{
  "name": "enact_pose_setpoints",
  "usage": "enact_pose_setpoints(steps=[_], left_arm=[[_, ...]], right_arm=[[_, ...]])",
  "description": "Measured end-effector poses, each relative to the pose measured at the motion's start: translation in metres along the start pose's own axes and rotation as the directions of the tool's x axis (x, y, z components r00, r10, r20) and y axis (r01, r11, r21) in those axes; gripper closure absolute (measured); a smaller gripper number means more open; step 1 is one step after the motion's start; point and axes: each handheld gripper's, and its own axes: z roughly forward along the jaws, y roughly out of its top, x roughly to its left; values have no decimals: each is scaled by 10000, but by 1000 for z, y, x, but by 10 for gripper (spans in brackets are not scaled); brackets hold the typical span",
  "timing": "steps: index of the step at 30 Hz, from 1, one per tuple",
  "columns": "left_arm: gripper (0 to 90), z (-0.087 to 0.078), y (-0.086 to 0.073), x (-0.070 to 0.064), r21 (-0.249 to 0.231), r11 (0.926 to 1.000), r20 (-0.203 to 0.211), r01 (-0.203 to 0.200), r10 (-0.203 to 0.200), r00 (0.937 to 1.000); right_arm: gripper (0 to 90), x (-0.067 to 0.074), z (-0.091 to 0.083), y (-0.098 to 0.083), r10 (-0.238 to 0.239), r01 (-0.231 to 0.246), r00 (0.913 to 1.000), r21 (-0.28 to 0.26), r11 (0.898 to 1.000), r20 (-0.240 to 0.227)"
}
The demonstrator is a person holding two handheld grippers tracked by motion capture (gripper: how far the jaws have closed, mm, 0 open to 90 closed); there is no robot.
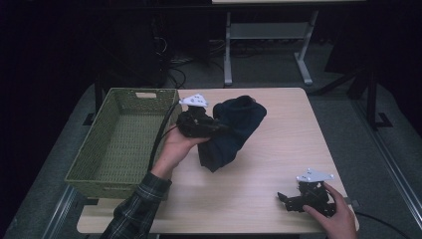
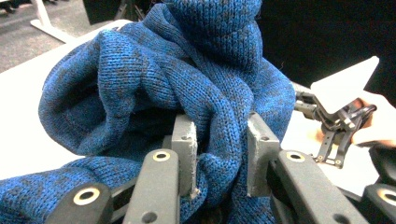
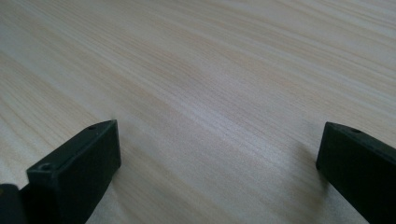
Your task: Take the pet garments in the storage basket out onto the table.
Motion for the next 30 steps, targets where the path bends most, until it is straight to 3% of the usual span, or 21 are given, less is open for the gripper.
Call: enact_pose_setpoints(steps=[3,5,13,22,30], left_arm=[[697,14,-4,-2,144,9999,29,-32,32,10000],[698,28,-7,-2,547,9984,-9,-159,160,9999],[698,58,-19,-4,978,9951,6,-130,130,9999],[698,105,-41,-3,1785,9839,54,-124,117,9999],[690,129,-54,-2,2190,9757,257,-81,25,9997]], right_arm=[[0,0,0,0,0,0,10000,4,10000,0],[0,0,0,0,1,-1,10000,-9,10000,-7],[0,0,0,0,-8,8,10000,-4,10000,0],[0,0,0,0,7,-7,10000,18,10000,-3],[0,0,0,0,15,-15,10000,8,10000,-5]])
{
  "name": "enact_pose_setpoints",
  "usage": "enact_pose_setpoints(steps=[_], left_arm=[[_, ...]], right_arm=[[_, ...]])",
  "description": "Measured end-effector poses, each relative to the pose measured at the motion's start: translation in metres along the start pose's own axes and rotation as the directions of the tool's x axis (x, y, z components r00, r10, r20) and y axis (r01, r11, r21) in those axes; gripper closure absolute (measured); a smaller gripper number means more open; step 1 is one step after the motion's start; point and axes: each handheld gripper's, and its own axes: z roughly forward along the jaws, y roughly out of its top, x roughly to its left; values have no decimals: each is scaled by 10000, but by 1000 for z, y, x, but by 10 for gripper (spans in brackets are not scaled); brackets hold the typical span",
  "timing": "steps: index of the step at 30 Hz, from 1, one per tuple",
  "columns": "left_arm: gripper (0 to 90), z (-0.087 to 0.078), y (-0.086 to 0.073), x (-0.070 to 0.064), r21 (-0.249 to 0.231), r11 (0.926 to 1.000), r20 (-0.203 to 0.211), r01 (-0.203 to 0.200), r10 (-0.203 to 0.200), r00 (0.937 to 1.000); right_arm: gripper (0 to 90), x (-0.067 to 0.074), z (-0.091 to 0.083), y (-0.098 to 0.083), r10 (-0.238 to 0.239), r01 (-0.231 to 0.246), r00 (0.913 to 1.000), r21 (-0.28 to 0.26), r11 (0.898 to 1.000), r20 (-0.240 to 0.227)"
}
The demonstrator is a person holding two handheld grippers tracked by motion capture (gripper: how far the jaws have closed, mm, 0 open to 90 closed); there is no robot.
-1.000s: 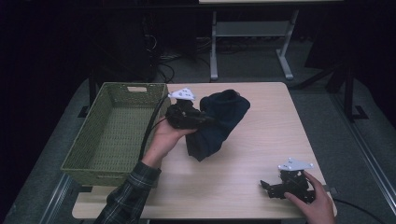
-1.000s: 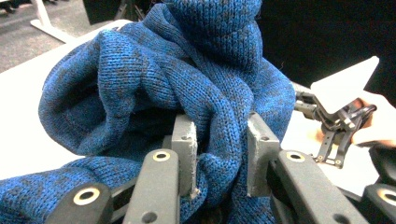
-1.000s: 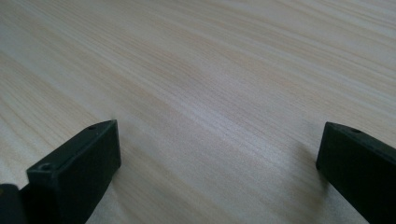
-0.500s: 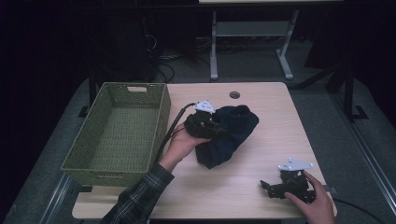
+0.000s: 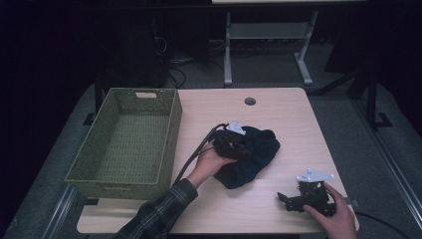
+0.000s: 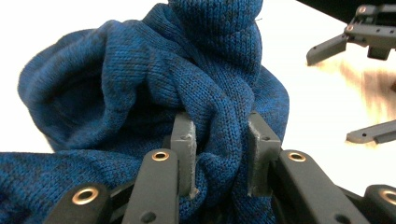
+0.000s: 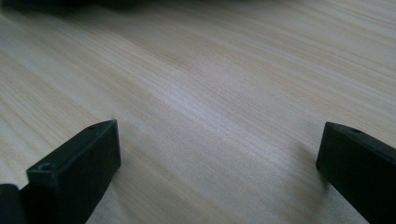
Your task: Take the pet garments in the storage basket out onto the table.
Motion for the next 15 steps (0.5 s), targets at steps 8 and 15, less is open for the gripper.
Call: enact_pose_setpoints(steps=[8,15], left_arm=[[560,14,-5,-2,438,9987,148,-279,273,9995],[390,8,-2,-5,263,9988,237,-406,400,9989]], right_arm=[[0,0,0,0,1,-1,10000,2,10000,0],[0,0,0,0,-1,1,10000,0,10000,-6]])
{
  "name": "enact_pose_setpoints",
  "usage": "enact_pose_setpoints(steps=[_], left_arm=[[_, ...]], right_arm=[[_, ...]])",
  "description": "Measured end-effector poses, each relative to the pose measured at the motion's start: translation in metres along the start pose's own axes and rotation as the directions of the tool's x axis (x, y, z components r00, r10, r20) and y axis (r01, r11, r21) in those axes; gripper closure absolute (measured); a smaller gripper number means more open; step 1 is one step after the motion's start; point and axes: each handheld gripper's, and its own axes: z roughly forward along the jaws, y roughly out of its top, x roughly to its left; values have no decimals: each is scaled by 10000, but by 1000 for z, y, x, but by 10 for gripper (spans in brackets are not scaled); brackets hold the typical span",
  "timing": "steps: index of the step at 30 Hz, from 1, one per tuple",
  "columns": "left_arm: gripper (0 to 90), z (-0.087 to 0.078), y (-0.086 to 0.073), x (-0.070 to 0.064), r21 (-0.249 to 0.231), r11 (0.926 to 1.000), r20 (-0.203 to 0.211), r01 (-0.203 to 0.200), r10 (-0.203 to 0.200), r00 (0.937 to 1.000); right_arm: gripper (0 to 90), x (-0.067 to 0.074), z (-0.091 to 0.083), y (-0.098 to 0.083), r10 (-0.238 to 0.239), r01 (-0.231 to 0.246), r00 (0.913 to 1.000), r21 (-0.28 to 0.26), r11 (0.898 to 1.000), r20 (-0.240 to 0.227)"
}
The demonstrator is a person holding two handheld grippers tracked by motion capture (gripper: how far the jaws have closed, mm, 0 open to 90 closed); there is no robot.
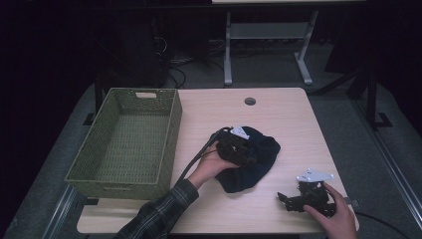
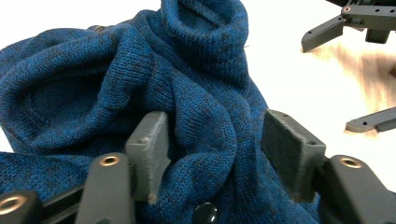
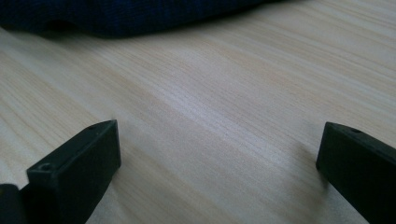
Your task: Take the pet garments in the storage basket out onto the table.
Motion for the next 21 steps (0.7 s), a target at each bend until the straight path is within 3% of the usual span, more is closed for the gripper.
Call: enact_pose_setpoints(steps=[7,13,16,19,21], left_arm=[[245,-13,1,-8,-88,9998,-186,-171,170,9997],[190,-20,2,-12,-234,9994,-320,-245,238,9992],[177,-25,0,-15,-38,9991,-716,-418,414,9966],[169,-29,-3,-14,3,9990,-830,-448,447,9956],[165,-35,-8,-14,-130,9995,-904,-272,259,9956]], right_arm=[[0,0,0,0,-1,1,10000,1,10000,6],[0,0,0,0,4,-4,10000,2,10000,5],[0,0,0,0,22,-22,10000,-4,10000,-5],[0,0,0,0,4,-4,10000,0,10000,-2],[0,0,0,0,-19,19,10000,4,10000,12]])
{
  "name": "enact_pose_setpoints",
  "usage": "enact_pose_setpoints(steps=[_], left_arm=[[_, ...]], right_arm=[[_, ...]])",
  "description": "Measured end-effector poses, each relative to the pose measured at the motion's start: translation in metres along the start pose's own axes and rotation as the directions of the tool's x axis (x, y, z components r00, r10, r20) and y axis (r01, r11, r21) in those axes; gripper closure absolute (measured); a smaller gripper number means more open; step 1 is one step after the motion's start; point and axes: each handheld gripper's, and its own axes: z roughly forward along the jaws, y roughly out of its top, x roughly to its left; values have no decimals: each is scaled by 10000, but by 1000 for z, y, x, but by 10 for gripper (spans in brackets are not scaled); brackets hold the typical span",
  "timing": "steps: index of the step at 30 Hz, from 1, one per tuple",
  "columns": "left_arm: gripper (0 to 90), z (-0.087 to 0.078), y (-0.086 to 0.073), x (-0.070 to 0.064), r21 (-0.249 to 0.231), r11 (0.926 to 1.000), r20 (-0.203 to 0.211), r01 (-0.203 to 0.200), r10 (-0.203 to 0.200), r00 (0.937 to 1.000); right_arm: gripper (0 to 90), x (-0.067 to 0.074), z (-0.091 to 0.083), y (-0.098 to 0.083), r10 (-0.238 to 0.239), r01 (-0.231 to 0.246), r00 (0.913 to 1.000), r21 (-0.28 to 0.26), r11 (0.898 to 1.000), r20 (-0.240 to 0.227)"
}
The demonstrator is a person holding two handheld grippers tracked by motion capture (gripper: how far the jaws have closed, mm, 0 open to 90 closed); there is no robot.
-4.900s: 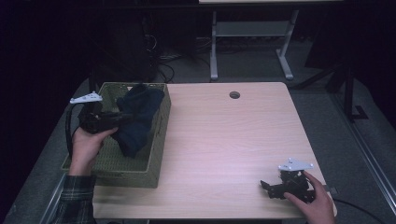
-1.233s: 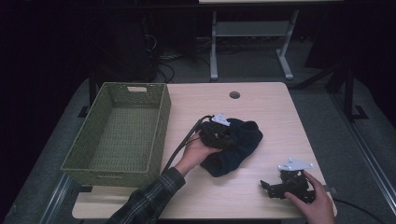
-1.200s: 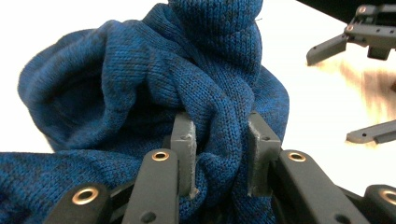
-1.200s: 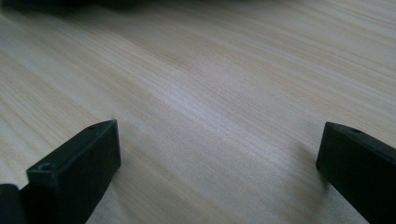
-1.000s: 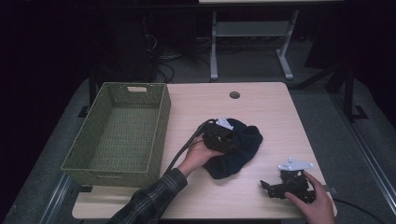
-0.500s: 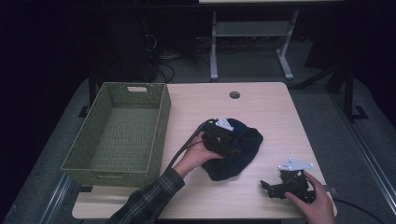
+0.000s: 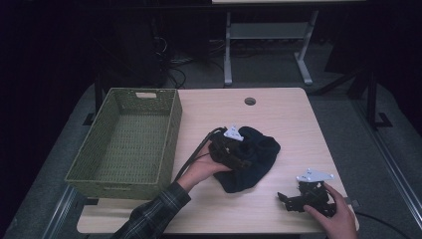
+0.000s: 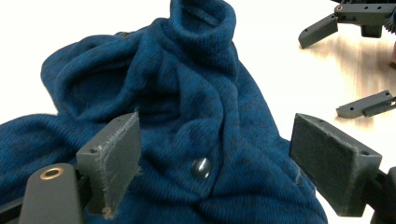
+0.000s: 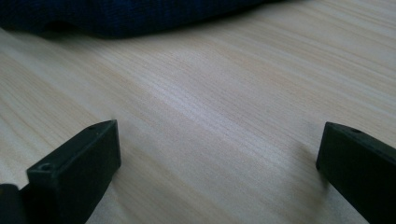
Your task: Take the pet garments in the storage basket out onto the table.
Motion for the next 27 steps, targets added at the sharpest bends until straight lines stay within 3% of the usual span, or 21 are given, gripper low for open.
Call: enact_pose_setpoints(steps=[15,27], left_arm=[[164,-25,-33,0,-158,9994,-459,320,-327,9984],[151,-43,-65,-11,-372,9983,-1213,446,-488,9914]], right_arm=[[0,0,0,0,1,-1,10000,-2,10000,-1],[0,0,0,0,4,-4,10000,0,10000,1]])
